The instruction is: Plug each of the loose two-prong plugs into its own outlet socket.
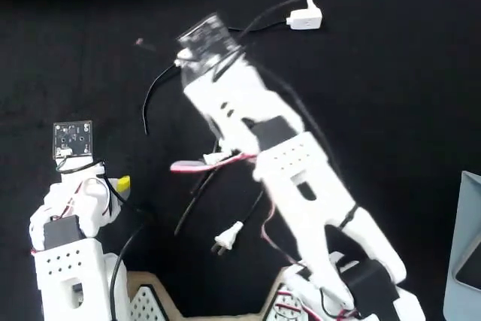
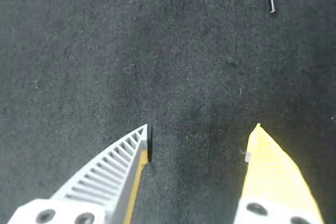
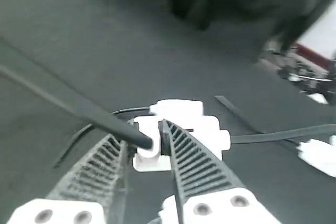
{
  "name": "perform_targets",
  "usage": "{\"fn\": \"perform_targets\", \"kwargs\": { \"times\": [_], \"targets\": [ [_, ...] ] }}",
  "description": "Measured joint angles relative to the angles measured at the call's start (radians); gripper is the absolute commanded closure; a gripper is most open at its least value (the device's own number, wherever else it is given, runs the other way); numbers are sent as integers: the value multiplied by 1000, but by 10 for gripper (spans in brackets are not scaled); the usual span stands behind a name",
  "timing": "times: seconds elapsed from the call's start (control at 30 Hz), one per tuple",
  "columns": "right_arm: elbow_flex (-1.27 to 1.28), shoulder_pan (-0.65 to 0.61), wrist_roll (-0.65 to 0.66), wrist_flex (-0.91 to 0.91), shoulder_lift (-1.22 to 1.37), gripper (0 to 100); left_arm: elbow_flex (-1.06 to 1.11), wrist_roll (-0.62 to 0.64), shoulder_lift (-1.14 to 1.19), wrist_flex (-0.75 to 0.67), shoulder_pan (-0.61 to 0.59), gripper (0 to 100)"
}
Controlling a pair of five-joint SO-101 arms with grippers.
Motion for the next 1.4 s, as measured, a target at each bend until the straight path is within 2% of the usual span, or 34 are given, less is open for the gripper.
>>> {"fn": "perform_targets", "kwargs": {
  "times": [0.17, 0.33, 0.6, 0.67, 0.77, 0.83, 1.1, 1.27, 1.4],
  "targets": [
    [-2, 138, 0, -135, 35, 985, 0, 0, 0, 0, 0, 701],
    [-2, 253, 0, -247, 201, 985, 5, 0, 0, 0, 0, 701],
    [-167, 282, -6, -324, 542, 978, 9, 0, 0, 0, 0, 701],
    [-227, 282, -40, -322, 624, 926, 9, 0, 0, 0, 0, 701],
    [-334, 285, -92, -227, 700, 799, 9, 0, 0, 0, 0, 701],
    [-408, 287, -130, -112, 707, 750, 9, 0, 0, 0, 0, 701],
    [-614, 287, -239, 404, 658, 744, 9, 0, 0, 0, 0, 701],
    [-618, 278, -242, 575, 568, 744, 9, 0, 0, 0, 0, 701],
    [-548, 210, -241, 687, 503, 744, 12, 0, 0, 0, 0, 701]
  ]
}}
